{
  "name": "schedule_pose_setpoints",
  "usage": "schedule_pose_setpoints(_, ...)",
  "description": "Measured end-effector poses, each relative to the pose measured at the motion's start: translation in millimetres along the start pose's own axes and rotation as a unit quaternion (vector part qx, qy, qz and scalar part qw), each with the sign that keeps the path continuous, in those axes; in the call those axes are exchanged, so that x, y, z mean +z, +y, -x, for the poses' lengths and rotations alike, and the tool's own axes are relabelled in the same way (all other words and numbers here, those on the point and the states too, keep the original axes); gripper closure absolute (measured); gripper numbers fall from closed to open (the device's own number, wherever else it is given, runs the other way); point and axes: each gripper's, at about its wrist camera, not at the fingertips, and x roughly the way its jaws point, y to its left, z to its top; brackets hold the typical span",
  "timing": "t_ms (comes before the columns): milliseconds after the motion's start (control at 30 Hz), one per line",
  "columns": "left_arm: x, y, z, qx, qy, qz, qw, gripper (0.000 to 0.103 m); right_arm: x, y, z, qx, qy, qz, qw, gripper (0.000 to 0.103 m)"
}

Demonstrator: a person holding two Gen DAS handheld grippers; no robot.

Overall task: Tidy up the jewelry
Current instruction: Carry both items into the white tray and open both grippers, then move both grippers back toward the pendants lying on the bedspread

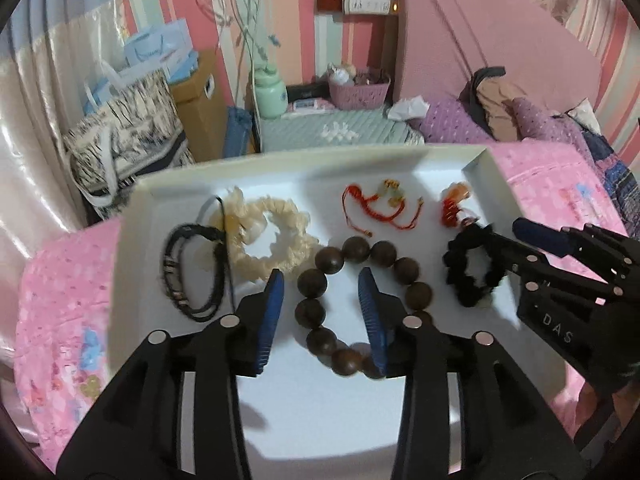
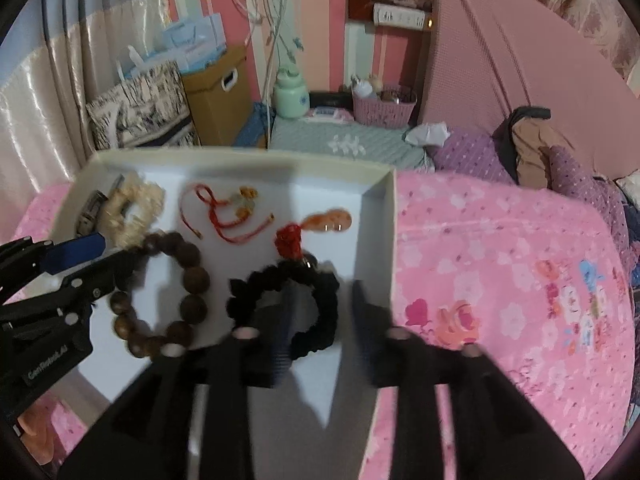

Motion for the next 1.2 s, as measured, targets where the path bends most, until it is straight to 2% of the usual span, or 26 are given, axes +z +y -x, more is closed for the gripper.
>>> schedule_pose_setpoints(33,1,1,8,0.002,-0.007,0.0,1.0,0.055,2,-1,8,0.004,-0.006,-0.002,1.0,0.067)
schedule_pose_setpoints(100,0,5,36,0.01,-0.031,0.005,0.9994,0.036,4,-3,29,0.016,-0.022,-0.003,1.0,0.066)
schedule_pose_setpoints(167,-1,10,58,0.013,-0.049,0.012,0.9986,0.02,3,-5,51,0.012,-0.044,-0.003,0.999,0.047)
schedule_pose_setpoints(367,-24,23,127,0.031,-0.095,0.024,0.9947,0.004,-15,-9,115,0.009,-0.091,-0.003,0.996,0.026)
schedule_pose_setpoints(467,-40,28,154,0.032,-0.11,0.032,0.9929,0.003,-31,-12,144,0.014,-0.108,-0.011,0.994,0.02)
schedule_pose_setpoints(800,-111,33,205,0.028,-0.113,0.05,0.992,0.003,-86,-14,197,0.028,-0.119,-0.018,0.992,0.018)
schedule_pose_setpoints(900,-128,36,213,0.035,-0.114,0.058,0.9912,0.003,-105,-12,207,0.026,-0.119,-0.02,0.992,0.018)
schedule_pose_setpoints(1000,-148,39,220,0.021,-0.112,0.063,0.9915,0.003,-124,-6,215,0.02,-0.125,-0.015,0.992,0.018)
schedule_pose_setpoints(1200,-180,44,225,0.021,-0.105,0.074,0.9915,0.003,-155,3,217,0.011,-0.126,-0.008,0.992,0.018)
